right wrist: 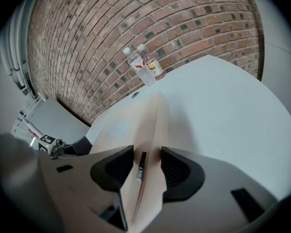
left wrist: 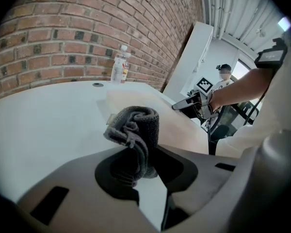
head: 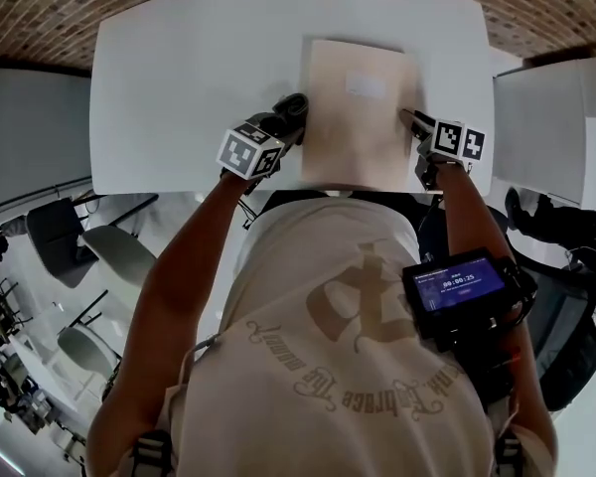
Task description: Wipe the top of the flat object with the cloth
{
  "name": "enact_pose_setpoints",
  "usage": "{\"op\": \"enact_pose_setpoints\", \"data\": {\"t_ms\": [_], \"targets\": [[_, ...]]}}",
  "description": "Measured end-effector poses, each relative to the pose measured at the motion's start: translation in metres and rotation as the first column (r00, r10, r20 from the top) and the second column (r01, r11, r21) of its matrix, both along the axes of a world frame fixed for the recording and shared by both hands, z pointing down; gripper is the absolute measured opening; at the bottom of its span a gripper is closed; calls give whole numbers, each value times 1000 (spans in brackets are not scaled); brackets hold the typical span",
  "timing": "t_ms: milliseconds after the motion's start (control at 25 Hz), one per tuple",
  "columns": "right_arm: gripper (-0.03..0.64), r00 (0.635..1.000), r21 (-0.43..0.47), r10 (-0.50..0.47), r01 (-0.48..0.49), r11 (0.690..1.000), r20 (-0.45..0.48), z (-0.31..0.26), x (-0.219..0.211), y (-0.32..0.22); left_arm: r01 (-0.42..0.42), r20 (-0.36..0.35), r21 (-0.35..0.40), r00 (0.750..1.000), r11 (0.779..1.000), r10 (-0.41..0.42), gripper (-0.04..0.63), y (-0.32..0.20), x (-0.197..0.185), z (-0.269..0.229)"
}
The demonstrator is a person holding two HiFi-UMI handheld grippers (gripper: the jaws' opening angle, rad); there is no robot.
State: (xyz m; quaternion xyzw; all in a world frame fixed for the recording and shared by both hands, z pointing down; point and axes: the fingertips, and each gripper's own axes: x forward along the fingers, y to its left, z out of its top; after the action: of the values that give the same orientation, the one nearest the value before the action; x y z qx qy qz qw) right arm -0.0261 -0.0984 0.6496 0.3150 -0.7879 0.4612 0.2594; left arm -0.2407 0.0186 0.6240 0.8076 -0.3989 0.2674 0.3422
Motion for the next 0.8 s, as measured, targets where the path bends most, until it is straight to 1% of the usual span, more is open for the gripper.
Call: {"op": "enact_pose_setpoints", "data": {"t_ms": [240,520,640,800], "targets": [[189,1000,7,17,-17,1000,3,2,3,-2,-13,13,9,1000,1000,13,103,27,10,1],[189,1000,25,22,-22,999,12,1,6,-5,-25,12,-9,1000,1000,26,103,53,20,0],[189,1000,31,14,-14,999,5,3,3,-3,3,10,-30,1000,1000,-2,103,68,21,3],[187,1000,50,-8,8,999,-10,1,-1,-4,79,15,-59,997,995,-78,103,87,22,2]]}}
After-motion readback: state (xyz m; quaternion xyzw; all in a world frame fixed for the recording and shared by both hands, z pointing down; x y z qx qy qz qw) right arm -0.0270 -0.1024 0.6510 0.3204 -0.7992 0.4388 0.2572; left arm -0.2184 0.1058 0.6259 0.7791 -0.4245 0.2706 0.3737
